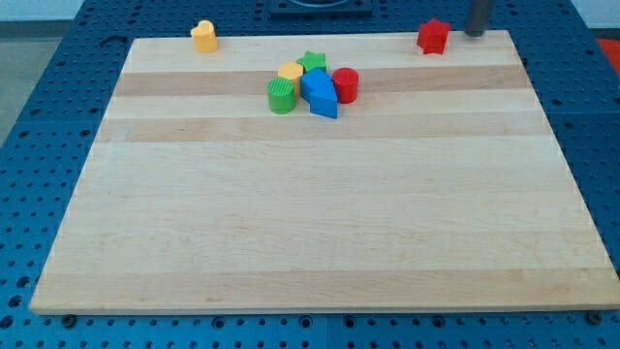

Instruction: Move the red star closer to the group of the blocks

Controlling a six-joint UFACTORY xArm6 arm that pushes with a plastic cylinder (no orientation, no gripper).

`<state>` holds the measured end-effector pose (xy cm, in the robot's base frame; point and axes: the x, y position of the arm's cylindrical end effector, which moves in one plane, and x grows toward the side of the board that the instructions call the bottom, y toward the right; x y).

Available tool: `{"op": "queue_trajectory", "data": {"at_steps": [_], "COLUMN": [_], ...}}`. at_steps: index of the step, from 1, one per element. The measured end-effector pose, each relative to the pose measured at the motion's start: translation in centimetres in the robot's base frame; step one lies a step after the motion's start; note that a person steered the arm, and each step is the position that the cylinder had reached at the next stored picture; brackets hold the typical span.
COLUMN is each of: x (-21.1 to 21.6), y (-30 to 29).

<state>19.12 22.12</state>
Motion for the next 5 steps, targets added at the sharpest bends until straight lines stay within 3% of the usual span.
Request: {"op": "queue_trajectory", "data": {"at_steps": [5], "x": [2.6], "y": [-11.4]}}
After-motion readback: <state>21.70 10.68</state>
